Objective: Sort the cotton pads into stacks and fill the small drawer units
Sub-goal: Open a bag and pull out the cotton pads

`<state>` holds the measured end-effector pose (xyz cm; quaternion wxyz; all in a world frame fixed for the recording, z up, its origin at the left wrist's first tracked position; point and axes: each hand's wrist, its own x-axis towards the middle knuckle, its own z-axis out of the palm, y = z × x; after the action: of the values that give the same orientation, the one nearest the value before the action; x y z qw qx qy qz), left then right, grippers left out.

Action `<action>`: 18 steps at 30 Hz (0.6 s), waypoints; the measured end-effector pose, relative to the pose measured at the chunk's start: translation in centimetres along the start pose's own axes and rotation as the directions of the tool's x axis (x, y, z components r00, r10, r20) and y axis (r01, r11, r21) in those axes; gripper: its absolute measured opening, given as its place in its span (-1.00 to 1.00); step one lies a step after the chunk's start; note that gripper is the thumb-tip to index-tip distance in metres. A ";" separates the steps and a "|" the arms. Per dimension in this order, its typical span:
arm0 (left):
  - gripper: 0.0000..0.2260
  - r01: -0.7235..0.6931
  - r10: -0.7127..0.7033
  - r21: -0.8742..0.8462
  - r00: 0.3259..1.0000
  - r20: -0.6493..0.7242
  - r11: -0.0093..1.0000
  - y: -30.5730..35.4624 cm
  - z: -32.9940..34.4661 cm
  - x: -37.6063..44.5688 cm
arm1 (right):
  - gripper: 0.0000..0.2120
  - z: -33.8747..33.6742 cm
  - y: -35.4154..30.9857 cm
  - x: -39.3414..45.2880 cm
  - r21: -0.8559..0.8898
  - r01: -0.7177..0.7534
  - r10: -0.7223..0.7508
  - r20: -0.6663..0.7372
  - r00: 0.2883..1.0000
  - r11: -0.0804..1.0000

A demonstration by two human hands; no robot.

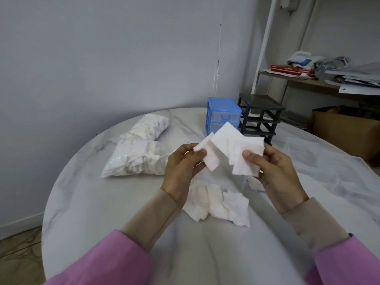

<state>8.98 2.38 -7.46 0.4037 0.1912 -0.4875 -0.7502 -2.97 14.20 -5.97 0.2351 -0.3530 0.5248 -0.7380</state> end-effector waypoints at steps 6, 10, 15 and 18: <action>-0.83 0.051 -0.046 -0.043 0.994 0.095 0.998 -0.1 0.5 -0.3 | -0.83 1.0 1.0 -0.5 -0.085 -0.024 0.026 0.016 1.000 0.996; -0.79 0.062 -0.059 -0.012 0.986 0.158 0.998 0.3 0.8 -0.6 | -0.87 0.9 1.2 -0.5 -0.094 -0.033 0.032 -0.011 0.999 0.995; -0.78 0.061 -0.060 -0.004 0.985 0.165 0.998 0.6 0.9 -0.8 | -0.89 0.8 1.1 -0.5 -0.108 -0.031 0.028 -0.025 0.999 0.994; -0.77 0.098 -0.086 -0.061 0.982 0.171 0.993 0.6 0.9 -0.7 | -0.90 0.8 1.1 -0.6 -0.109 -0.026 0.022 -0.032 0.999 0.994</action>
<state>9.04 3.36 -6.55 0.3326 0.1355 -0.4841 -0.7979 -1.99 13.72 -6.98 0.2162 -0.3476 0.5720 -0.7108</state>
